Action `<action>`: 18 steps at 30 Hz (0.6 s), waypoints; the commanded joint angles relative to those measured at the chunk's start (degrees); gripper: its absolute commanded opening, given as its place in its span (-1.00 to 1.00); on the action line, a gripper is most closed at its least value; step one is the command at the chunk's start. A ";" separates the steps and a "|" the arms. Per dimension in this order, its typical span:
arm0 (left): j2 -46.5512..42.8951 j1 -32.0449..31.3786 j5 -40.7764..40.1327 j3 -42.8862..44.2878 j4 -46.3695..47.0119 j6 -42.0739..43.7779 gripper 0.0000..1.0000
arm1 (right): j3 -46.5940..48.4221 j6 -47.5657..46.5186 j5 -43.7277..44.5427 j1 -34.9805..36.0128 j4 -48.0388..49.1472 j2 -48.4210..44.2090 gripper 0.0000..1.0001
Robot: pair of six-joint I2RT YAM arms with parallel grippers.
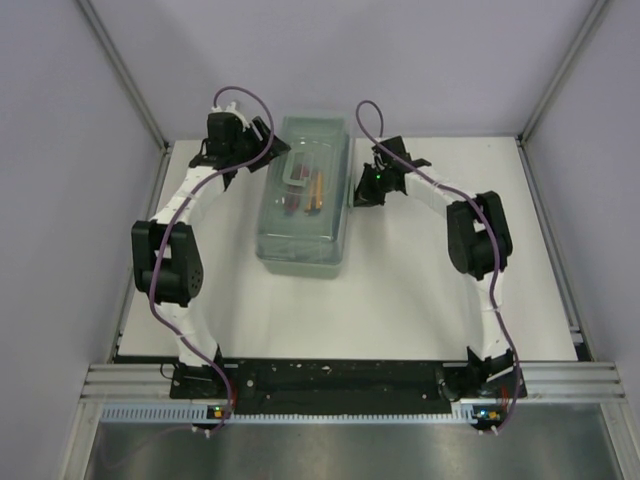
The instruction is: Pack the tool kit
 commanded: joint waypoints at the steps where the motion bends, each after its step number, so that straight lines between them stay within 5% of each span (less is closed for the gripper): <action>1: 5.20 -4.25 16.46 -7.11 -10.45 -3.92 0.21 | -3.14 6.70 -8.86 2.72 16.67 -3.76 -1.00; 11: 4.15 -1.79 9.10 -1.23 -16.67 -0.15 0.20 | -6.13 4.70 1.49 -0.69 10.01 -7.62 -1.00; 18: 4.76 5.06 1.19 17.82 -23.53 3.01 0.90 | -13.33 -0.75 10.02 -9.22 3.85 -16.22 -1.00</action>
